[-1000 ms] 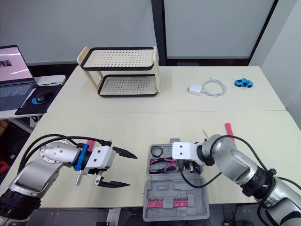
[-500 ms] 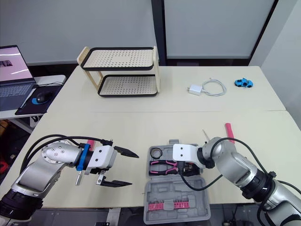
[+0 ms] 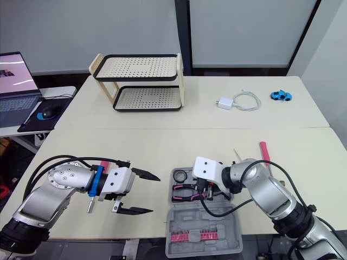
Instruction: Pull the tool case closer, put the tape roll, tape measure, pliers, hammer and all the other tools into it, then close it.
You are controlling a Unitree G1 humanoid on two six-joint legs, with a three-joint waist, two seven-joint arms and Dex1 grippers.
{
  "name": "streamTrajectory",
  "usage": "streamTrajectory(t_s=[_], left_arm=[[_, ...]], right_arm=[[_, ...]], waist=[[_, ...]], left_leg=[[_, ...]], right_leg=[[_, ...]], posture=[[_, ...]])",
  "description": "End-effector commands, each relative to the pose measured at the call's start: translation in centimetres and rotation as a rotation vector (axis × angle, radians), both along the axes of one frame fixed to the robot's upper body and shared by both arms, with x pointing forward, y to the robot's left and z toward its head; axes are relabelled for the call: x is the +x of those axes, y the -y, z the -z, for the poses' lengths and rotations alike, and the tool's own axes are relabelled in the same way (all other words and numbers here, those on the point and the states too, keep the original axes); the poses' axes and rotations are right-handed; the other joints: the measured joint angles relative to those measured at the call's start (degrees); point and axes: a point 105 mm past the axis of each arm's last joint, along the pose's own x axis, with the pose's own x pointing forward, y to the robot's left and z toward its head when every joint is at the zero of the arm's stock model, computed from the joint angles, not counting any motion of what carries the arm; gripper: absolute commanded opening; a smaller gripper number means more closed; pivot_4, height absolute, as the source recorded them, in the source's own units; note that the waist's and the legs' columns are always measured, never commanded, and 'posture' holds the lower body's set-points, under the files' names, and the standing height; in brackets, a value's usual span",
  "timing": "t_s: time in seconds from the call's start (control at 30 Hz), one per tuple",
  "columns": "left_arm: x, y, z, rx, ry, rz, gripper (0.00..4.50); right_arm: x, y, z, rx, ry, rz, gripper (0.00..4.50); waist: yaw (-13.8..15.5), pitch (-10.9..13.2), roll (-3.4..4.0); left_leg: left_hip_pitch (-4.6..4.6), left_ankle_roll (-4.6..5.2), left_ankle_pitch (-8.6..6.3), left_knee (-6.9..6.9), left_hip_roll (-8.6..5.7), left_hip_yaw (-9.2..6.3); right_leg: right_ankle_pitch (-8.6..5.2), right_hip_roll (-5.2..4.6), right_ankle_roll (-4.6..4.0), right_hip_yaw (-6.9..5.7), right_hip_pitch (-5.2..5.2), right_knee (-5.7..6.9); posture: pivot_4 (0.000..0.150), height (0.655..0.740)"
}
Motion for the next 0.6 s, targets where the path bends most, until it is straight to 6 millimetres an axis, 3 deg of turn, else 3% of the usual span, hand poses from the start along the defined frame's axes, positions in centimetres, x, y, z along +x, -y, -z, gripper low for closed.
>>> streamTrajectory(t_s=[0.03, 0.3, 0.6], left_arm=[[-0.1, 0.1, -0.4, -0.007, 0.019, 0.006, 4.50], [0.0, -0.1, -0.3, -0.003, 0.024, -0.005, 4.50], [-0.1, 0.0, -0.2, -0.005, 0.026, -0.014, 4.50]], right_arm=[[-0.2, -0.8, 0.4, 0.007, 0.027, -0.019, 0.03], [1.0, -2.1, 1.5, -0.003, 0.047, 0.004, 0.03], [1.7, -1.6, 3.4, -0.043, 0.009, 0.048, 0.03]], waist=[[0.00, 0.00, 0.00], [-0.03, 0.00, 0.00], [-0.04, 0.00, 0.00]], left_leg=[[0.00, 0.00, 0.00, 0.00, 0.00, 0.00], [0.00, -0.02, 0.01, 0.00, -0.01, 0.00], [0.00, -0.02, 0.01, -0.01, -0.01, -0.01]], right_leg=[[0.00, 0.00, 0.00, 0.00, 0.00, 0.00], [0.00, 0.01, 0.00, 0.00, -0.02, 0.01], [0.00, 0.01, 0.00, 0.01, -0.03, 0.02]], posture=[[0.150, 0.7400], [0.150, 0.7400], [0.150, 0.7400]])
